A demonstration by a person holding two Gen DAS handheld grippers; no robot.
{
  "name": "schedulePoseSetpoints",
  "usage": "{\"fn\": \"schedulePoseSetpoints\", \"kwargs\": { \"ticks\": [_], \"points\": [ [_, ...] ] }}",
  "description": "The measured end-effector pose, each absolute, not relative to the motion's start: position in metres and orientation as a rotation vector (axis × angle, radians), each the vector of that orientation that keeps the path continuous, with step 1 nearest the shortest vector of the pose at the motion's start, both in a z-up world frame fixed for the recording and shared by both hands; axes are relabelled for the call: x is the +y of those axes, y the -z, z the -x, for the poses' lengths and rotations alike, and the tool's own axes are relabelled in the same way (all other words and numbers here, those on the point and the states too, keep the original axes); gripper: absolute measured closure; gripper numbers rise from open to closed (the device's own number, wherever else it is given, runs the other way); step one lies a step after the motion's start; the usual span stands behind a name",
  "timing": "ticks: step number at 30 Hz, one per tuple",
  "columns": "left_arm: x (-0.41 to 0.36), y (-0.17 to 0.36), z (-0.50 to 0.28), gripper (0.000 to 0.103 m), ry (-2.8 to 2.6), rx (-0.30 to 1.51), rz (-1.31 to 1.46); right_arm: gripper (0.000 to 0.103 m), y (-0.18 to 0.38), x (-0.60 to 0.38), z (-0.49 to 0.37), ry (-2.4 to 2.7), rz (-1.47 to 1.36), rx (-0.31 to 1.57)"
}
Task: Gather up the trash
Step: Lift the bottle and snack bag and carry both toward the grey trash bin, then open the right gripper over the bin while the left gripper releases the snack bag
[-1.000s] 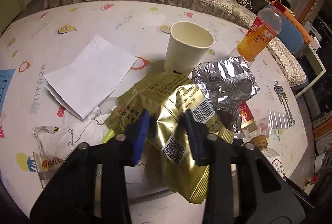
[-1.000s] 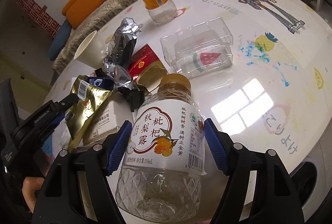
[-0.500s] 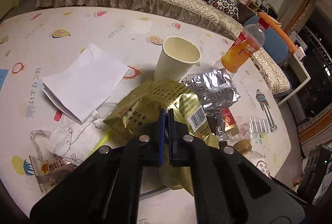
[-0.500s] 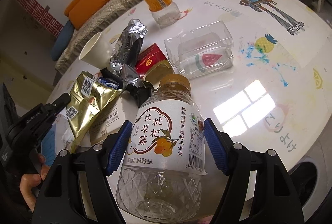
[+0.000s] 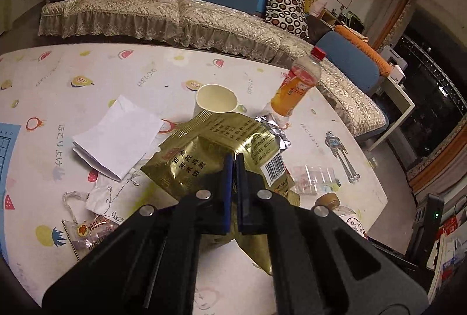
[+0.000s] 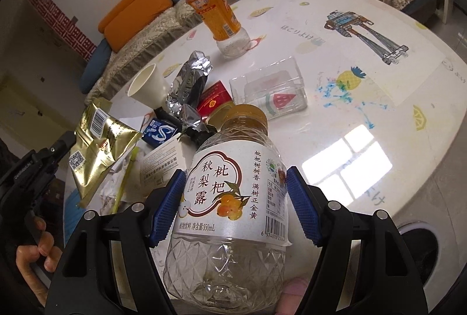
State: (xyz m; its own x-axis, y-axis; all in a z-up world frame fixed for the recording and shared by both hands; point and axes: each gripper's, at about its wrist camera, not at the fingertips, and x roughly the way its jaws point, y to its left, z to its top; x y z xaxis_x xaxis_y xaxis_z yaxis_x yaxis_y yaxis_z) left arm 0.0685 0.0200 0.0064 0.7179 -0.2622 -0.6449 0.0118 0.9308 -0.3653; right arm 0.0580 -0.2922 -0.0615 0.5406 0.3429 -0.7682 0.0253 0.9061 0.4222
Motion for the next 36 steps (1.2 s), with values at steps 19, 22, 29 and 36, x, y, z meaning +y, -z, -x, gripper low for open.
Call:
{"fn": "schedulePoseSetpoints", "kwargs": {
  "ticks": [19,22,29,36],
  "points": [
    [-0.234,0.053,0.027,0.103,0.626,1.007,0.087,0.032,0.107,-0.503,0.13,0.198,-0.561,1.035],
    [-0.277,0.097,0.035,0.103,0.642,1.093,0.028,0.032,0.155,-0.529,0.152,0.245,-0.652,1.093],
    [-0.35,0.207,0.059,0.103,0.702,1.273,-0.132,0.032,0.254,-0.554,0.169,0.318,-0.782,1.176],
    [-0.376,0.297,0.075,0.103,0.725,1.45,-0.211,0.032,0.325,-0.565,0.153,0.283,-0.851,1.256]
  ]
}}
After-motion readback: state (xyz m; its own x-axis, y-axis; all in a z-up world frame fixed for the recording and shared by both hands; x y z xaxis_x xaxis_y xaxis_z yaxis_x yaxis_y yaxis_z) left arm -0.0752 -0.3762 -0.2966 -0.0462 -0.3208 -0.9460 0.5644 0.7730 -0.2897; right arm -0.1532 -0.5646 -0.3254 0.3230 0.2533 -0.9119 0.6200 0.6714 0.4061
